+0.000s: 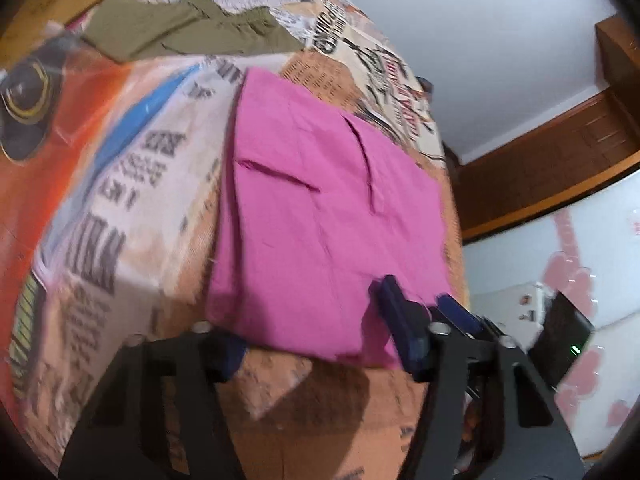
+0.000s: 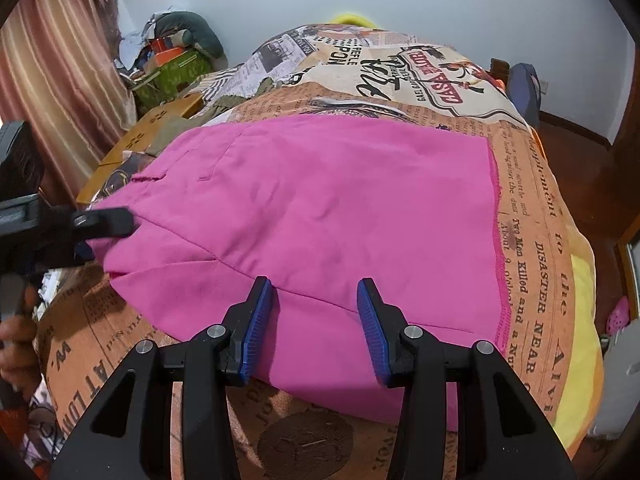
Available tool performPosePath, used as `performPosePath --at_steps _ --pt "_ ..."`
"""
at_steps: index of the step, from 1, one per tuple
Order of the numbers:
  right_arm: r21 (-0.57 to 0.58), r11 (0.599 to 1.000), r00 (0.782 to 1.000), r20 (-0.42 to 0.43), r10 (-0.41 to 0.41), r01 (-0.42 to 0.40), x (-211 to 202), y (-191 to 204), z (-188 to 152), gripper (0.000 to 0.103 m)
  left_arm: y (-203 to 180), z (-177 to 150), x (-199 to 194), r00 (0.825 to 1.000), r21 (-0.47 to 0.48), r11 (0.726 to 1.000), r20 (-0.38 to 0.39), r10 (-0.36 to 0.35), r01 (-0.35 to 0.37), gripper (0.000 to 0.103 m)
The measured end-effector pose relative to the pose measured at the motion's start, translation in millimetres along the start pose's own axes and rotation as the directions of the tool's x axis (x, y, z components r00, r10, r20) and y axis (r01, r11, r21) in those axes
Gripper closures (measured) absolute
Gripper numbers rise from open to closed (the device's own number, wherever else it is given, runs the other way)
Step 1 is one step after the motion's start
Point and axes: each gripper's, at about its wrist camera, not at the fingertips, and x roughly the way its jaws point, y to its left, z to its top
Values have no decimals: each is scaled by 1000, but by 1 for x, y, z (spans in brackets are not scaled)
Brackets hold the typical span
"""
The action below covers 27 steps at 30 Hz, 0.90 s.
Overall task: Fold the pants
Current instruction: 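Lower the left gripper onto the pink pants waistband corner and close it, then lift the pants corner with the left gripper and fold it over the pants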
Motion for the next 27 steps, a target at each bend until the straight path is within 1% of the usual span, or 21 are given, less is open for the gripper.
performPosePath --at_steps 1,2,4,7,10,11,14,20,22,26,27 --pt "3 1000 1000 -2 5 -5 0 -1 0 63 -1 2 0 1000 10 1000 11 18 -18 63" --pt "7 1000 1000 -3 9 -9 1 -2 0 63 -5 4 1 999 31 998 22 45 -46 69" --pt "11 1000 1000 -7 11 -11 1 -3 0 61 -9 5 4 998 54 997 28 60 -61 73" --pt "1 1000 1000 -20 6 -6 0 -2 2 61 -20 1 0 992 132 984 65 110 -118 77" --pt "-24 1000 999 -45 -18 17 -1 2 10 61 -31 -4 -9 980 213 959 117 163 -185 78" --pt "-32 999 999 -50 -17 16 -2 3 16 61 -32 -5 -11 977 229 953 123 172 -197 78" --pt "-55 998 999 -24 -28 27 -4 10 33 61 -32 -9 -21 977 255 946 126 172 -200 78" --pt "-68 998 1000 19 5 -3 4 32 63 61 -35 -21 -45 951 322 902 207 229 -287 79" --pt "-86 996 1000 -5 23 -23 14 43 67 61 -38 -26 -53 939 347 882 243 245 -320 79" --pt "-152 986 995 -83 50 -62 37 68 61 61 -40 -34 -62 925 370 861 283 254 -350 79" --pt "-167 984 994 -101 52 -68 42 71 58 61 -41 -36 -64 919 380 851 297 259 -363 79"
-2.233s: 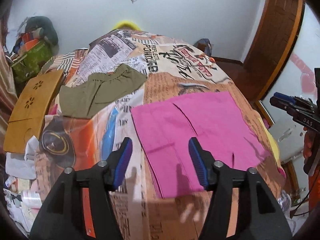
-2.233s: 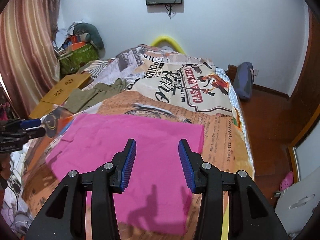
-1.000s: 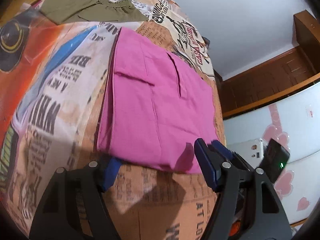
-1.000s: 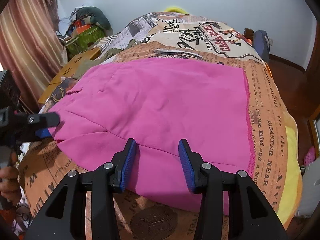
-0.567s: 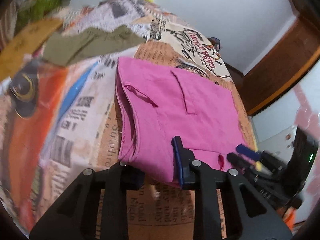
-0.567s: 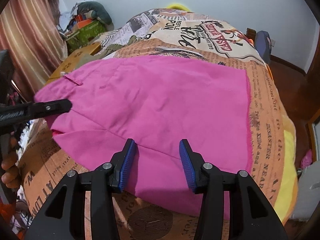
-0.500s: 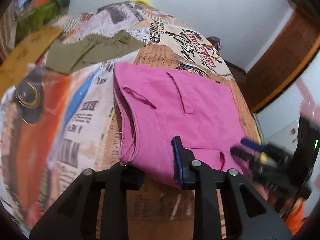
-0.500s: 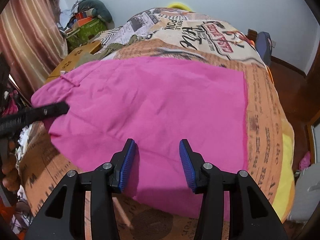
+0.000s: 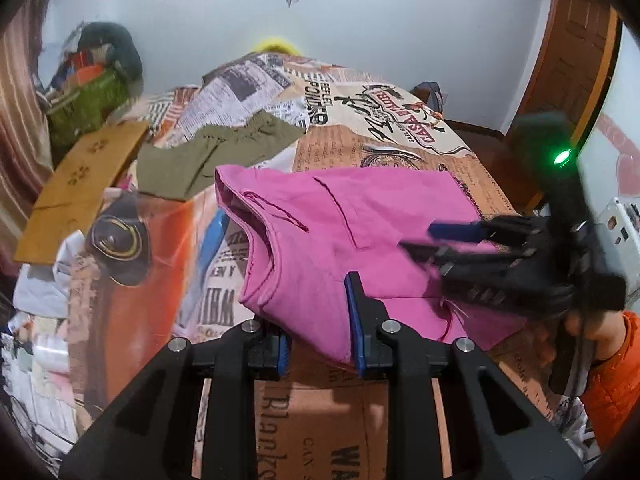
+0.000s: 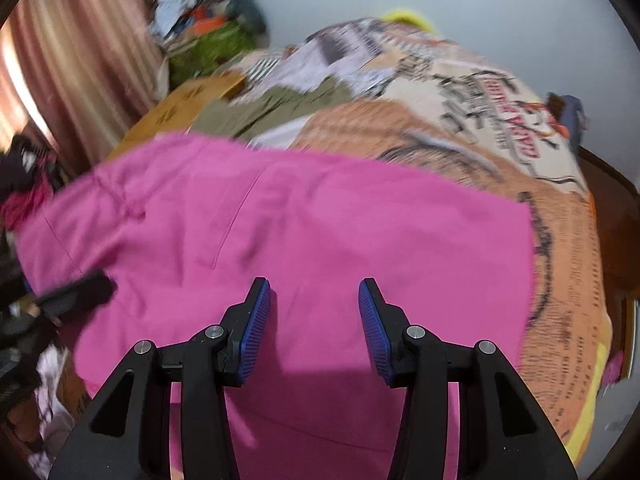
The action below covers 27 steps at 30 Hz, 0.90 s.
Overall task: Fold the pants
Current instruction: 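Lift the pants corner with the left gripper and fold it over the pants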
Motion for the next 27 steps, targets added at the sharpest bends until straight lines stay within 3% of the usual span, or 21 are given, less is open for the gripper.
performPosePath --at_steps 4,10,19,24,27 --pt "-51 999 1000 -17 -3 2 5 10 -6 60 -8 3 -9 999 51 998 32 20 -21 81" --pt "82 994 998 5 68 -68 -8 -9 -16 60 -21 20 -19 998 84 996 66 -5 -1 81" --pt "169 985 994 97 -42 25 -60 -42 -51 60 -56 33 -28 994 218 975 109 14 -37 82" --pt "204 979 999 47 -16 6 -44 -51 -70 60 -78 39 -29 993 258 966 113 -22 -8 82" --pt "236 972 997 79 3 -21 -45 -54 -77 60 -90 43 -27 993 273 962 113 -44 12 82"
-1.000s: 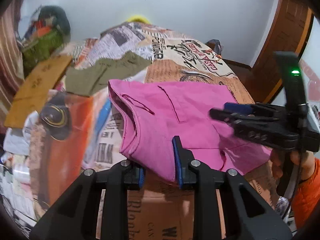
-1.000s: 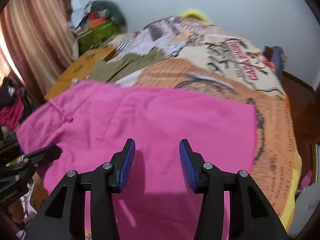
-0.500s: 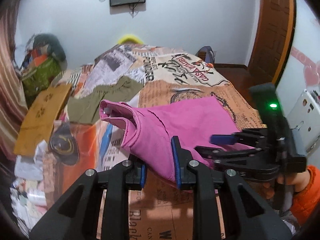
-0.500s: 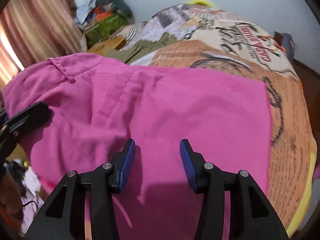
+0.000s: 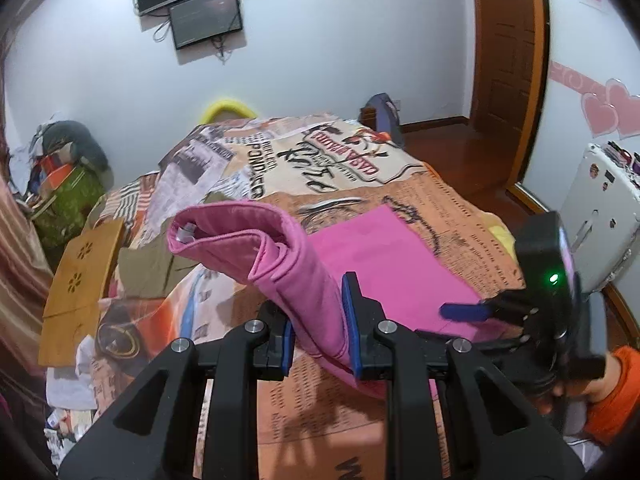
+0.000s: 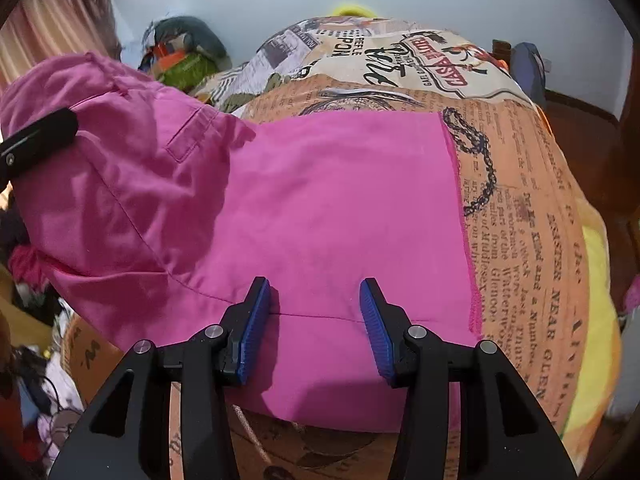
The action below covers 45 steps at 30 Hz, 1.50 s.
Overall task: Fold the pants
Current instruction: 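Lift the pants corner with the left gripper and fold it over the pants, then open the left gripper to drop the folded corner onto the pants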
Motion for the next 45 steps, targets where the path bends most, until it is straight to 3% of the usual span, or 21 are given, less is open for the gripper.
performPosePath --at_steps 7,11,18,25,39,45 --pt "9 1000 1000 9 18 -18 -3 -1 -4 60 -20 18 10 995 -2 995 -10 -95 95 83" --pt "7 999 999 13 35 -36 -15 -7 -4 60 -29 23 20 993 5 994 -23 -112 112 85" --pt "75 995 996 59 -66 62 -50 -50 -12 60 -47 26 31 991 47 990 -42 -128 130 85" --pt "125 987 995 -27 -94 97 -28 -70 -33 60 -59 30 46 983 43 984 -70 -168 172 85" --pt "138 987 997 -6 -77 77 -26 -73 -38 60 -106 21 81 957 96 962 -171 -235 254 85" --pt "144 987 997 -5 -74 74 -28 -72 -41 60 -125 7 102 944 137 954 -240 -228 266 85"
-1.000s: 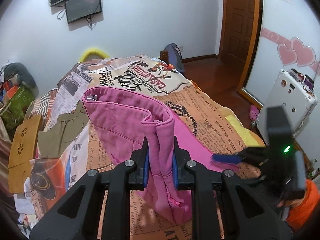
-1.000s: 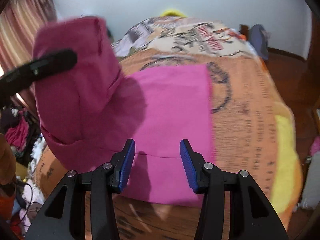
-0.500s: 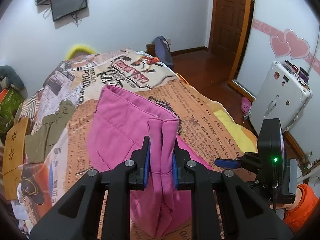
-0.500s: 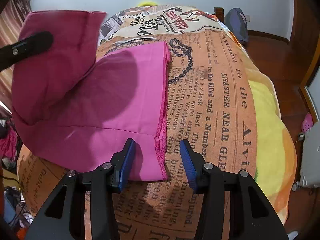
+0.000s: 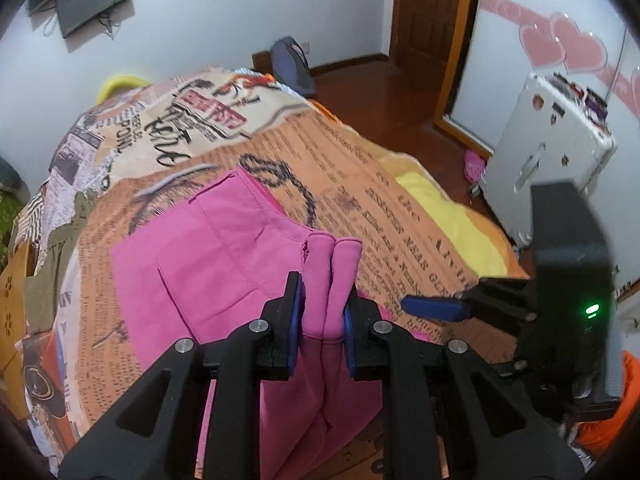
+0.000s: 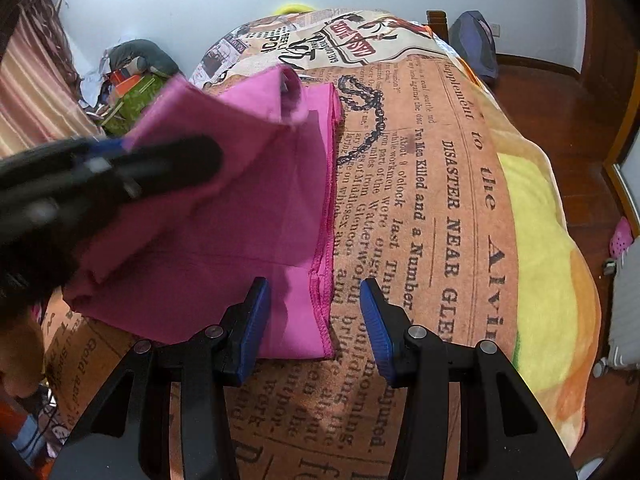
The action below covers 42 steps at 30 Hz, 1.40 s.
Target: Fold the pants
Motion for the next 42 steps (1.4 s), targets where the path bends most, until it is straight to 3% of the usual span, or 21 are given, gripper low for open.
performPosePath --at_steps 7,13,15,17,20,29,32,38,42 --pt "16 1000 1000 8 -9 9 -6 -2 -6 60 -3 -1 0 999 -14 999 -36 -33 32 82" --pt "14 1000 999 20 -29 28 -21 -3 -8 60 5 1 -31 993 -61 991 23 -118 119 73" --pt "6 999 999 34 -32 31 -28 -3 -6 60 9 0 -44 992 -68 991 54 -116 119 70" --pt "-2 999 998 54 -36 37 -36 -1 -4 60 16 -2 -56 990 -77 990 86 -110 116 60" --pt "-13 999 995 92 -36 38 -48 3 3 60 32 -10 -63 993 -90 993 101 -64 73 55" --pt "-41 999 984 177 4 3 -56 26 28 59 70 -61 -40 997 -127 989 -33 69 -73 54" --pt "-37 999 986 167 10 -4 -46 30 29 59 74 -74 -42 998 -160 985 -20 62 -65 47" --pt "-36 999 995 99 -12 15 -16 33 23 57 87 -76 -48 999 -190 981 -6 35 -36 45" --pt "-56 998 996 88 -17 22 -7 31 11 56 104 -58 -58 990 -190 974 49 136 -124 44"
